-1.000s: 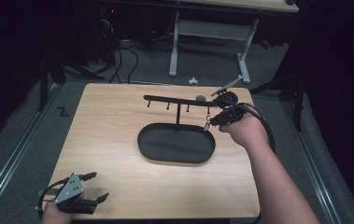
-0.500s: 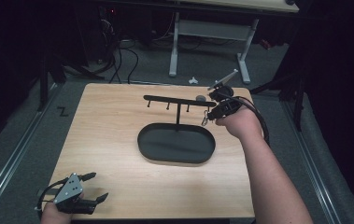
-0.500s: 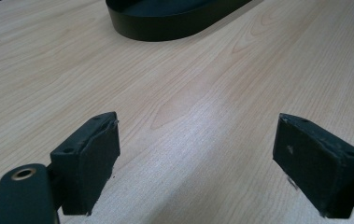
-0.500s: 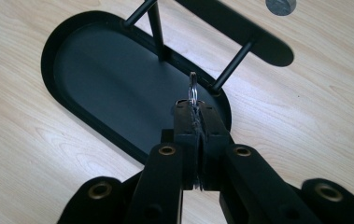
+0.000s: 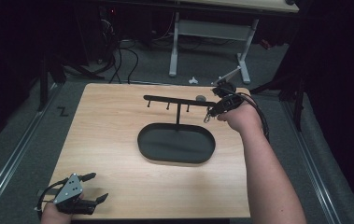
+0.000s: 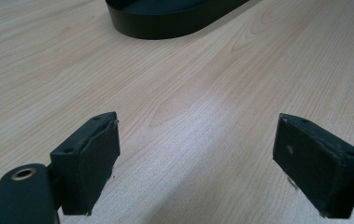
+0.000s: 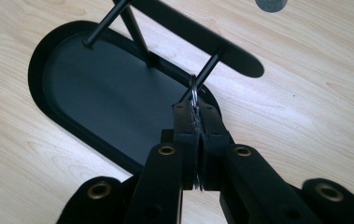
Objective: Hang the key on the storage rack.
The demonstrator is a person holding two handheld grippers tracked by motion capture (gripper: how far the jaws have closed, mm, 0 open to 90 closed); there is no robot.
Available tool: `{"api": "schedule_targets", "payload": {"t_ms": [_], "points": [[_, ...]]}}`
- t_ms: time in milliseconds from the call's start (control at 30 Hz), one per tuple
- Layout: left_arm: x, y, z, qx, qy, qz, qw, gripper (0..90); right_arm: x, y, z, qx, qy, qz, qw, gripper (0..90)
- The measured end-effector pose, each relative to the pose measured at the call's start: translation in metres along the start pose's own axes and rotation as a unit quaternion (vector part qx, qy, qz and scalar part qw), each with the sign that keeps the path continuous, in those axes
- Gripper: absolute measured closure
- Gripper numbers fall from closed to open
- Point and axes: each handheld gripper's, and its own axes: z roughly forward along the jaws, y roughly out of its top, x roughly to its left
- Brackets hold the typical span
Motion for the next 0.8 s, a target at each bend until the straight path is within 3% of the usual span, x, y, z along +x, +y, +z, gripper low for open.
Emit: {"api": "schedule_targets", "payload": {"t_ms": [200,367,800], "points": [[0.0,0.0,0.0,0.0,0.0,0.001,1.0,15.3,-0.003,0.003,0.001,0.002,-0.01,0.005,0.9999,84.7],[0.0,0.0,-0.001,-0.003,0.001,0.0,1.0,15.3,-0.004,0.005,-0.002,-0.012,-0.019,0.009,0.9997,80.7],[-0.001,0.0,0.0,0.0,0.002,0.002,1.0,15.3,-0.001,-0.008,-0.004,-0.017,-0.039,-0.001,0.9991,69.3]]}}
